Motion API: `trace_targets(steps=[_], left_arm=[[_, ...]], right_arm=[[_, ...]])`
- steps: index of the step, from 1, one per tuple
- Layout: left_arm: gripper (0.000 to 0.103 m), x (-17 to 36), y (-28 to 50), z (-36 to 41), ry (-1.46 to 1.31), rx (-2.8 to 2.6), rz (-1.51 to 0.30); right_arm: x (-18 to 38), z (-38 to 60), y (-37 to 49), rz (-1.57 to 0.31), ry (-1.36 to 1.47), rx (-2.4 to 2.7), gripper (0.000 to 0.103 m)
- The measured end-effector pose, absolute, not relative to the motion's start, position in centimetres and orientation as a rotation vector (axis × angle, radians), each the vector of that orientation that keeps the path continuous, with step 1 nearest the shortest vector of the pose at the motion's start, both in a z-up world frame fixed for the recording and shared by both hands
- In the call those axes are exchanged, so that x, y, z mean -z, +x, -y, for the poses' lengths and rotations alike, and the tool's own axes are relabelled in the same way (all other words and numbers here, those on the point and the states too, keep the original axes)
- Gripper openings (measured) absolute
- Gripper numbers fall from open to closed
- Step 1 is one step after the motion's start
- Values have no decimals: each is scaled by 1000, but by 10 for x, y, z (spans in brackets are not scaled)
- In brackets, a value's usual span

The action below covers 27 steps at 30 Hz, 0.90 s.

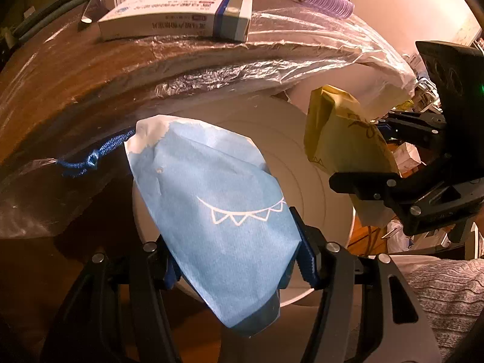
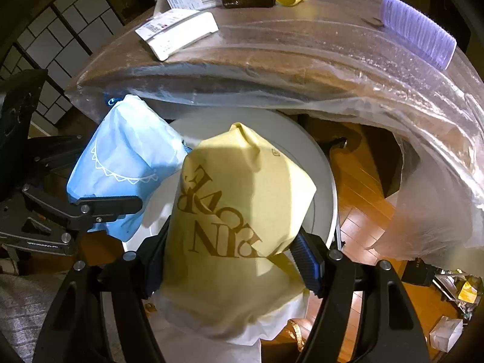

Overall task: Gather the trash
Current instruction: 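Carry both held bags over the white trash bin with both tools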

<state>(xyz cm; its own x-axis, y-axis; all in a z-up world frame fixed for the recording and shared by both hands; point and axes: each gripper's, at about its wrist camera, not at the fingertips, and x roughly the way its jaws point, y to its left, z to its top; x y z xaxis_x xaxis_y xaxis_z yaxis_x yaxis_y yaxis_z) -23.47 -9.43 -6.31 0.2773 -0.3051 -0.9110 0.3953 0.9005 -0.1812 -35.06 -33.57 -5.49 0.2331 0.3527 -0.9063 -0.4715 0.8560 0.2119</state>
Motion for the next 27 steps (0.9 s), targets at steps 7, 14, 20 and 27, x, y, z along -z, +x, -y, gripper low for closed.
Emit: trace_targets(steps=[7,14,20,27], left_arm=[[60,71,-231,96,98,461,-1216],[60,77,-222,110,115,453,-1225],[60,86,-219,124,121,447,-1238],[60,90,-220,127,125,444,-1239]], right_arm=[[62,332,-341,-1224,-123,-543,70],[71,326,-336,-1241,-133,-523,70],[79,324,-327,-1258,-132,-506,70],[83,320,-316,-1267,-127,-497,70]])
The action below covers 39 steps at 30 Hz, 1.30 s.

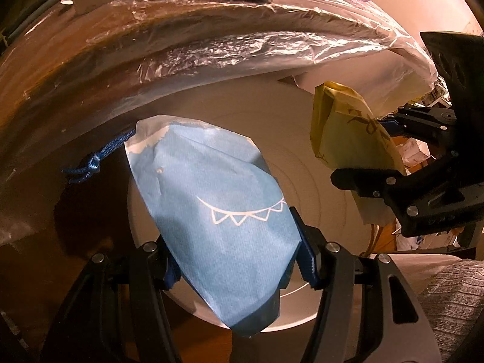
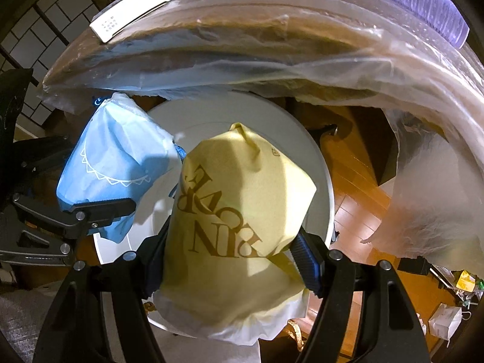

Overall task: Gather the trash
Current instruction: 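Open both tools to drop the bags into the white bin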

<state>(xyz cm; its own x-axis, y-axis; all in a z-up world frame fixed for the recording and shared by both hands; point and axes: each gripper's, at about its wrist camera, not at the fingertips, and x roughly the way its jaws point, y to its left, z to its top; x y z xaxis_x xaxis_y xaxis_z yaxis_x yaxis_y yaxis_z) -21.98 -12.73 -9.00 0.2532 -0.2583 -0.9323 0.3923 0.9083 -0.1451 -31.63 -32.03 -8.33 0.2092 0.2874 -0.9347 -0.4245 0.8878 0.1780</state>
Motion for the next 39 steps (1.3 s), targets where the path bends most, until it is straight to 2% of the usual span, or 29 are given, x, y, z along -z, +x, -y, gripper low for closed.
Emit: trace_targets(steps=[27,32,39], left_arm=[[61,102,-207,131,160,433,-1240],[71,101,-202,125,146,401,-1239],[75,93,-202,119,136,398,-1208]], right_arm=[[81,319,-317,-1275,-140,-464,70],[79,319,-317,-1269,-133,-449,78],[68,322,-320,-1241,-138,-449,81]])
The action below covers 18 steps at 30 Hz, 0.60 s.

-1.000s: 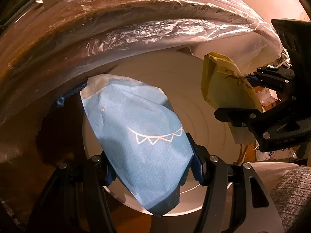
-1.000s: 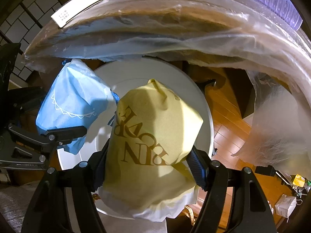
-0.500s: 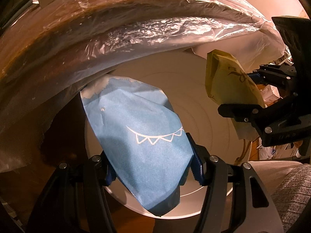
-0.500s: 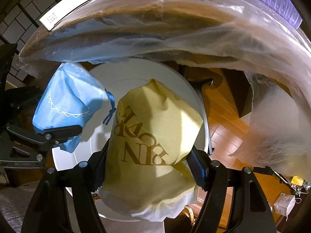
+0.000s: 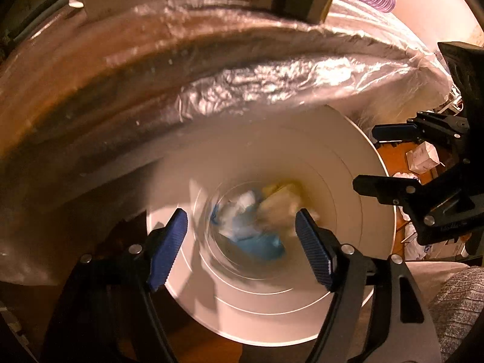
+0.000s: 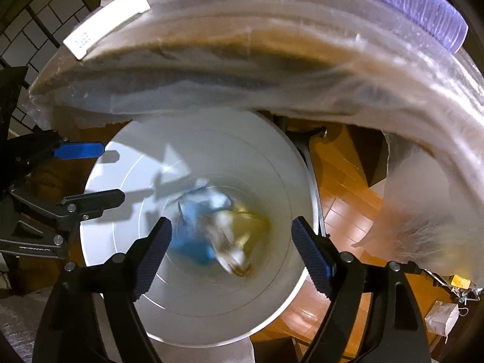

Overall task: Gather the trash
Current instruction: 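Open both tools to drop the bags into the white bin, then grasp the white medicine box with the left tool while the right tool grasps the purple rack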

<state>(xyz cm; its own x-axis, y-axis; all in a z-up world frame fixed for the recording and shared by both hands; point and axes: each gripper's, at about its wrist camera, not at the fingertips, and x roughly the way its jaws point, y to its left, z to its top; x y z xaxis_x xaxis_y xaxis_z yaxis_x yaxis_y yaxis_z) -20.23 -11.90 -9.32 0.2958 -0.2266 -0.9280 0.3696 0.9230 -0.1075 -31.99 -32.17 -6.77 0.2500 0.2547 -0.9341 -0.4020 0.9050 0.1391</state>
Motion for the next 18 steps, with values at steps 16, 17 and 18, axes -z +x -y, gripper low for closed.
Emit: trace_targets(steps=[16,17,18], left_arm=[[101,-37,-237,88,62,430,-826],[101,-41,-234,91,70,425,-808],[101,-43,-233,93,81,418,-804]], right_arm=[[-58,364,-354,-849,-132,-457,99],[-64,368,-352,-828,-129,-429,99],[-68,374,-345,-811,-119,-394,99]])
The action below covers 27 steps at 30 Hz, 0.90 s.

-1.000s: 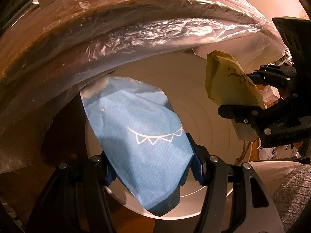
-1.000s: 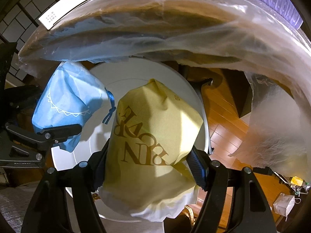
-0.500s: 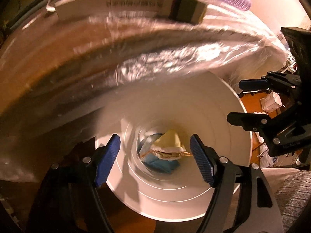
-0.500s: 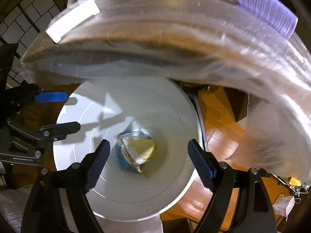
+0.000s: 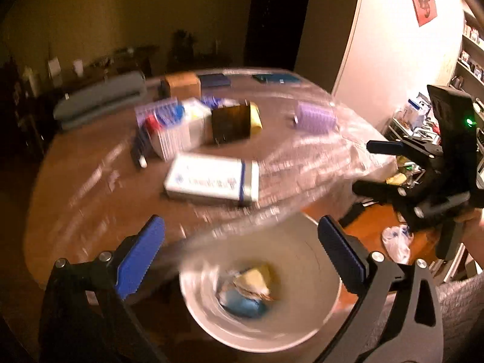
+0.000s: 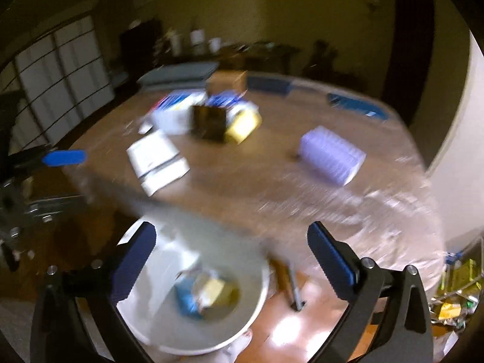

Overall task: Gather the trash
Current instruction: 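Grasp the white medicine box with the left tool while the right tool grasps the purple rack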

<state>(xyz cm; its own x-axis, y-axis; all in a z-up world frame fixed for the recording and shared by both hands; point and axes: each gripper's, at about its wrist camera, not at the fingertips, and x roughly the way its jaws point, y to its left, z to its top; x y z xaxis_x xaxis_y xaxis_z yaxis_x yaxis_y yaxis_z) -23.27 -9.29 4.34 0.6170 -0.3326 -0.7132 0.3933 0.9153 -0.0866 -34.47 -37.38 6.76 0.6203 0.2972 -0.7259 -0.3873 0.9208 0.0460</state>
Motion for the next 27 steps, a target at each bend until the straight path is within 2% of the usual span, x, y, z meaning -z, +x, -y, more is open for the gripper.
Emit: trace_targets(steps=[6,14,27], left_arm=[[101,-37,-203,102,168,387,-818],[101,-12,-166,99,118,447,-897],[101,-7,-155,106,211,388,-912]], right_arm=[[-62,405,-291,-833,-2,-211,99],[-39,407,-248,-863,83,-131,99],[-21,395,-217,-880,31,-52,99]])
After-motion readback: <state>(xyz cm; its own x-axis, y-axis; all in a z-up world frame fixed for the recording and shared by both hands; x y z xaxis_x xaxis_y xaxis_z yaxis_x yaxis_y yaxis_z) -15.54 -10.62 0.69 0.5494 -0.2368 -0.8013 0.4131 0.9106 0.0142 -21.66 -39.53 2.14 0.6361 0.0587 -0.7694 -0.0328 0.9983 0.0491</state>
